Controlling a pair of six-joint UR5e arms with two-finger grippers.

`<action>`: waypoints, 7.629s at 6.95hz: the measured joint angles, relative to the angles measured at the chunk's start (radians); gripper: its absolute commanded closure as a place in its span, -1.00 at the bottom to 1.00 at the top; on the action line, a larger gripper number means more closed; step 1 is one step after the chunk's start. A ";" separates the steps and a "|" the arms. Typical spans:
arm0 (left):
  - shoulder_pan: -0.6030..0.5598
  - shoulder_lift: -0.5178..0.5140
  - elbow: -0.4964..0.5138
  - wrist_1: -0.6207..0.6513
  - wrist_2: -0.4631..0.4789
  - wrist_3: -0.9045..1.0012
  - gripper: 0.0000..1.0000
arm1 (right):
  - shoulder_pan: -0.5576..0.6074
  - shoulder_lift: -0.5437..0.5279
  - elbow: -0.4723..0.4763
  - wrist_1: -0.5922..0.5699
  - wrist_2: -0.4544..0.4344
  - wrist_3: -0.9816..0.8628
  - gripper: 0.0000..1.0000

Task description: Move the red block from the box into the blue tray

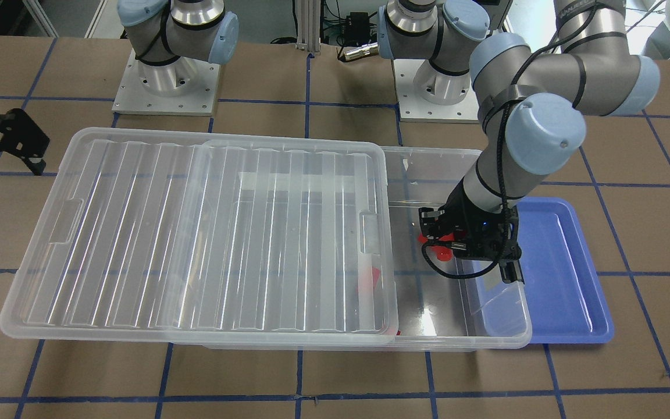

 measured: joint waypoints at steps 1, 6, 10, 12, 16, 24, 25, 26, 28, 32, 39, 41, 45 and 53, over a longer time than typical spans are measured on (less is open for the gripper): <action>0.052 0.017 0.036 -0.069 -0.004 0.011 0.85 | -0.061 0.007 0.030 -0.037 -0.001 -0.092 -1.00; 0.425 -0.026 -0.024 -0.026 -0.026 0.507 1.00 | -0.148 0.018 0.298 -0.305 0.001 -0.272 -1.00; 0.468 -0.086 -0.246 0.347 -0.023 0.571 -1.00 | -0.149 0.040 0.327 -0.319 0.000 -0.272 -1.00; 0.467 -0.072 -0.255 0.359 0.006 0.564 -1.00 | -0.143 0.043 0.327 -0.317 0.008 -0.268 -1.00; 0.393 0.026 0.024 -0.085 0.050 0.472 -1.00 | -0.069 0.046 0.329 -0.320 0.015 -0.212 -1.00; -0.065 0.184 0.144 -0.281 0.094 -0.180 -1.00 | 0.216 0.045 0.326 -0.339 0.018 0.062 -1.00; -0.051 0.187 0.146 -0.278 0.093 -0.140 -1.00 | 0.228 0.048 0.324 -0.346 0.017 0.062 -1.00; -0.036 0.190 0.146 -0.277 0.089 -0.076 -1.00 | 0.233 0.050 0.318 -0.349 0.015 0.061 -1.00; -0.024 0.180 0.155 -0.275 0.091 -0.021 -1.00 | 0.239 0.038 0.274 -0.329 0.022 0.064 -1.00; -0.038 0.211 0.137 -0.256 0.087 -0.016 -1.00 | 0.323 0.025 -0.059 0.070 0.055 0.175 -1.00; -0.042 0.202 0.121 -0.248 0.086 -0.026 -1.00 | 0.337 0.026 -0.073 0.121 0.053 0.186 -1.00; -0.046 0.210 0.123 -0.249 0.086 -0.026 -1.00 | 0.337 0.027 -0.070 0.121 0.054 0.185 -1.00; -0.055 0.206 0.120 -0.249 0.084 -0.027 -1.00 | 0.337 0.027 -0.066 0.116 0.055 0.185 -1.00; -0.054 0.196 0.125 -0.252 0.085 -0.028 -1.00 | 0.336 0.027 -0.067 0.109 0.050 0.185 -1.00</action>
